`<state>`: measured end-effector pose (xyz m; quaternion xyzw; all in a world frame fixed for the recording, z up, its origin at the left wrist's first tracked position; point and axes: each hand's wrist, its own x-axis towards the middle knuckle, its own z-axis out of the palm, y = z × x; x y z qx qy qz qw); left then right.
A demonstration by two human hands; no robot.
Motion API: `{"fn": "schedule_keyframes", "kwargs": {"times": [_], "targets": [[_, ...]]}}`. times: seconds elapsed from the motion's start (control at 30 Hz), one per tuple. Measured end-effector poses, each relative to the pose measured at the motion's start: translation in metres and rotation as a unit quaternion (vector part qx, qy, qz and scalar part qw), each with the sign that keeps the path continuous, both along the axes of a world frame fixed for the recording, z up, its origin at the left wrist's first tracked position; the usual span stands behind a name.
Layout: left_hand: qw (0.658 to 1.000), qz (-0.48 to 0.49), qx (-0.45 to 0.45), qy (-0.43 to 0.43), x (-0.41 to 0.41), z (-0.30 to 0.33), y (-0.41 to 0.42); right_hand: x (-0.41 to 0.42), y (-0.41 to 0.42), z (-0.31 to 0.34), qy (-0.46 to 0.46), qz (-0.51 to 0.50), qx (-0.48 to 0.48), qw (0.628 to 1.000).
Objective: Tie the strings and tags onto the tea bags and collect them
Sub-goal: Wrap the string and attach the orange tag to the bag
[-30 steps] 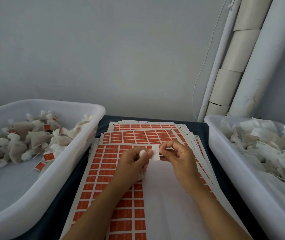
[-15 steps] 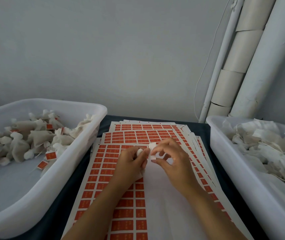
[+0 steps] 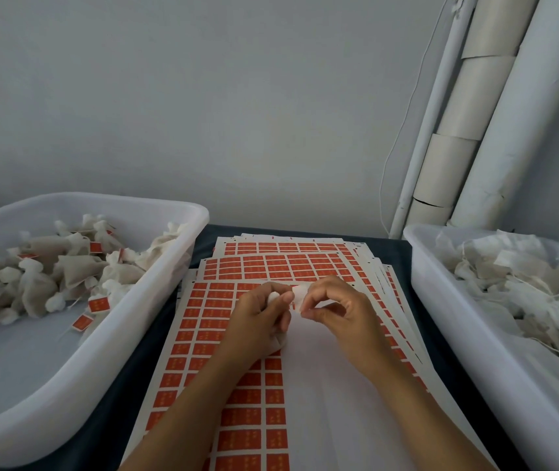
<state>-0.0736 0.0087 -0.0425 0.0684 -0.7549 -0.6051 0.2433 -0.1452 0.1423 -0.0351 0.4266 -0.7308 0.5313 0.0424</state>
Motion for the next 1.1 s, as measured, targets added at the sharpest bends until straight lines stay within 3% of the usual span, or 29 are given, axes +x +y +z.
{"fn": "schedule_keyframes", "kwargs": {"times": [0.17,0.4,0.57,0.73,0.83,0.97,1.1], "targets": [[0.998,-0.053,0.033,-0.005,0.004,0.0,-0.002,0.0,-0.001,0.0,-0.034,0.008,-0.013,0.999],[0.997,-0.044,0.061,-0.034,0.005,0.001,-0.005,0.002,0.001,0.002,-0.08,0.004,-0.004,0.997],[0.998,-0.033,0.06,-0.011,0.005,0.004,-0.003,0.009,-0.001,0.005,-0.114,-0.037,-0.09,0.989],[0.998,-0.041,0.042,-0.002,0.005,0.003,0.001,0.015,-0.006,0.004,-0.048,-0.101,-0.177,0.978],[0.999,-0.037,0.031,-0.009,0.004,0.001,-0.001,0.014,-0.005,0.008,-0.06,-0.148,-0.225,0.961],[0.999,-0.041,0.019,0.0,0.005,0.002,-0.001,0.014,-0.009,0.001,-0.08,-0.129,-0.084,0.985],[0.999,-0.05,0.015,0.005,0.005,0.003,0.0,0.012,-0.012,-0.003,-0.049,-0.124,-0.036,0.99]]}}
